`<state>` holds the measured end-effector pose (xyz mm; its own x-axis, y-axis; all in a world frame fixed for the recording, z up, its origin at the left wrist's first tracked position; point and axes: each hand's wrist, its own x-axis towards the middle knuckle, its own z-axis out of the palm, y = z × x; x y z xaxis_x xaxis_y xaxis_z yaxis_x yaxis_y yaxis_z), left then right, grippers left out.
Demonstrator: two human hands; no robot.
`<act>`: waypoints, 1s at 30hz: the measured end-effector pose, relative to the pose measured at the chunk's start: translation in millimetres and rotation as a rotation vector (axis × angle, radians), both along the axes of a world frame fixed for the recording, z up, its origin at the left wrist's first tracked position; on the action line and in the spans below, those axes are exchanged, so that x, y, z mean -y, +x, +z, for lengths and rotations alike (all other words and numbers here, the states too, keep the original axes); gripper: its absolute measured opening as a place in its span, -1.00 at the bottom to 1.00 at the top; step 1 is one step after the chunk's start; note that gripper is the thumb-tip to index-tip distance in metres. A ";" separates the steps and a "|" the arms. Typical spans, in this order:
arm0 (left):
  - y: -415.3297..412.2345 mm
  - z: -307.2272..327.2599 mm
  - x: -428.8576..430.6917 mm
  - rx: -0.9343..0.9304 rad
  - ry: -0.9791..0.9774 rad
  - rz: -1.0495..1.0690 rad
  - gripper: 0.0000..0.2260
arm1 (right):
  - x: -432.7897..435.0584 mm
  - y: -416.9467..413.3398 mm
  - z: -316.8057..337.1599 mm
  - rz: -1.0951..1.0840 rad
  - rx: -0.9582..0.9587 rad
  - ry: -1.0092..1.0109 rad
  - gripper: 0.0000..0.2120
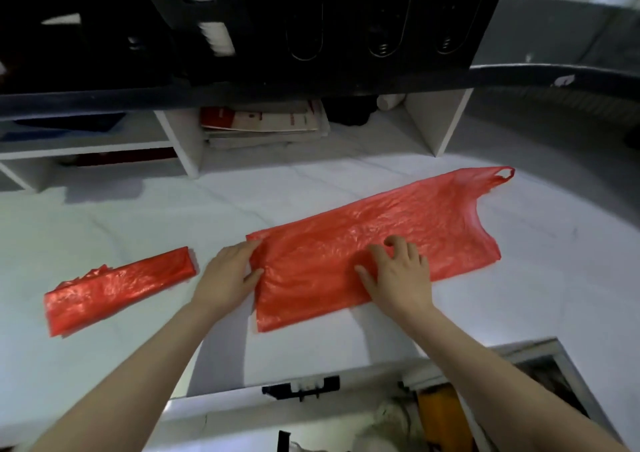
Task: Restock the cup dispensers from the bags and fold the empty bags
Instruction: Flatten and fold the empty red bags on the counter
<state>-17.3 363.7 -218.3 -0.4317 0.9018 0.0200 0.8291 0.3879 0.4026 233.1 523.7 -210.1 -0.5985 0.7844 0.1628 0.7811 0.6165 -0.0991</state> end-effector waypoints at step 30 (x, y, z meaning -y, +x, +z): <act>17.5 -5.4 88.2 0.058 0.209 -0.155 -0.70 | 94.3 -10.8 -4.1 0.090 0.015 -0.156 -0.50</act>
